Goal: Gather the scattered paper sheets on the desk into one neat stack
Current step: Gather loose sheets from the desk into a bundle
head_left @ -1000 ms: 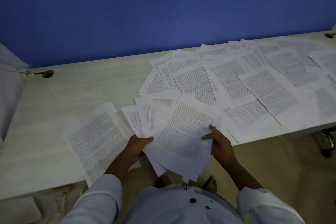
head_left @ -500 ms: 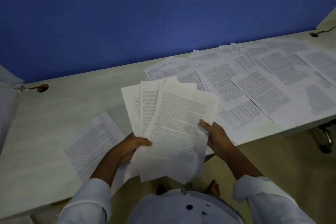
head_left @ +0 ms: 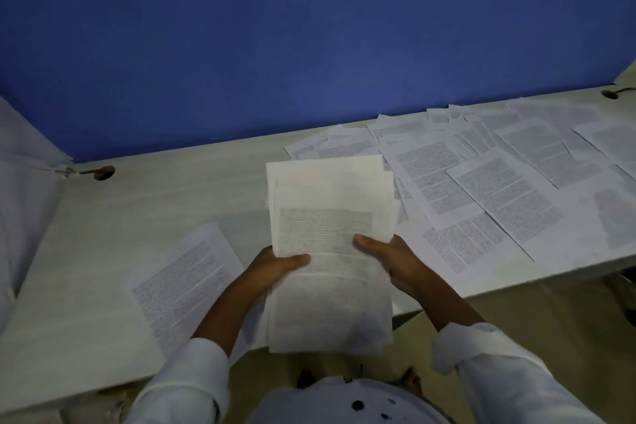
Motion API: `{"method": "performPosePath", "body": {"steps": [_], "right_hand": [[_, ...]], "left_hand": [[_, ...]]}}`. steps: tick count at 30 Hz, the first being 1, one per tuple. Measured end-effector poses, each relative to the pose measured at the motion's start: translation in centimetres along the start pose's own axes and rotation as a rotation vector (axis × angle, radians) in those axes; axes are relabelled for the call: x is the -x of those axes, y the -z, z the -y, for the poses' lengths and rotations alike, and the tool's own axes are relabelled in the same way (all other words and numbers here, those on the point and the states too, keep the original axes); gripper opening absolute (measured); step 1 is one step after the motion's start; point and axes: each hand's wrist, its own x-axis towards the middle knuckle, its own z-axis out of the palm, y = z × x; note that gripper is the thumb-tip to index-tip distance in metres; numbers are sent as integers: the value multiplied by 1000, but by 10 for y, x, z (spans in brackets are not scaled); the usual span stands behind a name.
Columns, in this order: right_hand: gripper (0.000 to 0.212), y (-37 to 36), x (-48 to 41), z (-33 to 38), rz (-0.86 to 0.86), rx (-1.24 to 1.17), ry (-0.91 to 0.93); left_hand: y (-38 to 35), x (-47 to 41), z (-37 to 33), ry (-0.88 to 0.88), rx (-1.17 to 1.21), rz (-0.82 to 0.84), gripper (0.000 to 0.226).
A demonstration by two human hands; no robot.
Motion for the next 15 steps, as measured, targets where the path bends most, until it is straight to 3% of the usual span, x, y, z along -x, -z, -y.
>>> {"method": "performPosePath", "body": {"steps": [3, 7, 11, 13, 15], "right_hand": [[45, -13, -9, 5, -73, 126, 16], [38, -6, -10, 17, -156, 121, 43], [40, 1, -13, 16, -372, 220, 77], [56, 2, -14, 10, -426, 124, 84], [73, -2, -15, 7, -432, -158, -5]], "left_hand": [[-7, -7, 2, -56, -46, -95, 39], [-1, -1, -20, -154, 16, -182, 37], [1, 9, -64, -347, 96, -335, 30], [-3, 16, -88, -449, 136, -353, 29], [-9, 24, -109, -543, 172, -356, 28]]}}
